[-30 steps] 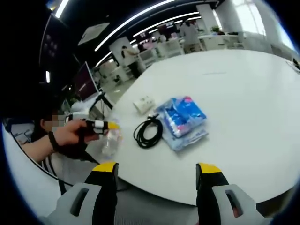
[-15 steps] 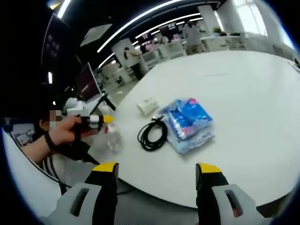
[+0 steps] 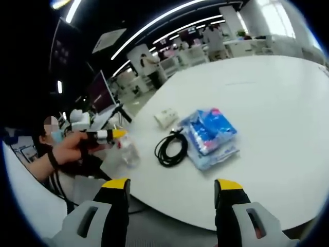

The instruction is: Arrange the tabletop items into an orderly group along one side of the table until the central work area is clear of visible clutter.

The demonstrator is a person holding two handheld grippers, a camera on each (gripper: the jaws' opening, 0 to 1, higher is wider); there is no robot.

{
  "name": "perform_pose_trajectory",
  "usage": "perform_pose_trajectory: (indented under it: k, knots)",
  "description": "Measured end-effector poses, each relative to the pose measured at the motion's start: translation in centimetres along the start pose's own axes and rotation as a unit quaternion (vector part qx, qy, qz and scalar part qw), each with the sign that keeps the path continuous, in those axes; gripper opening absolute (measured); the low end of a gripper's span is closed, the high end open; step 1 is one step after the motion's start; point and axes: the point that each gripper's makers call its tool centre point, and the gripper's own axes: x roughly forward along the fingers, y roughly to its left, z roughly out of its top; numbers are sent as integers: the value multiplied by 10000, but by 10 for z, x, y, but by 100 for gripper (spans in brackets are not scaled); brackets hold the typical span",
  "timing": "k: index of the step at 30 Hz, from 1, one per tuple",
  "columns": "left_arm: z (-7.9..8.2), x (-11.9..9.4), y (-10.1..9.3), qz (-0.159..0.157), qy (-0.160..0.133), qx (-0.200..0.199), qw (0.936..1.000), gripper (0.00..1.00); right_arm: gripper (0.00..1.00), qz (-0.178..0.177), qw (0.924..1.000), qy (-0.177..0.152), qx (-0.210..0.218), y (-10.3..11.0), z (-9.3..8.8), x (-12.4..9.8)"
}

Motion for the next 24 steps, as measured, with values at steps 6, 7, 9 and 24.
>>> perform_pose_trajectory:
  k: [6, 7, 9, 24]
  knots:
    - [-3, -6, 0, 66, -51, 68, 9999, 38, 68, 47, 9999, -97, 63, -9, 3, -3]
    - [-4, -7, -1, 89, -57, 112, 9999, 38, 68, 67, 9999, -80, 54, -10, 2, -3]
    - [-6, -8, -3, 129, -91, 222, 9996, 38, 68, 102, 9999, -39, 49, -11, 0, -3]
    - [-21, -18, -18, 359, -253, 866, 9953, 38, 68, 397, 9991, 119, -97, -23, 6, -3]
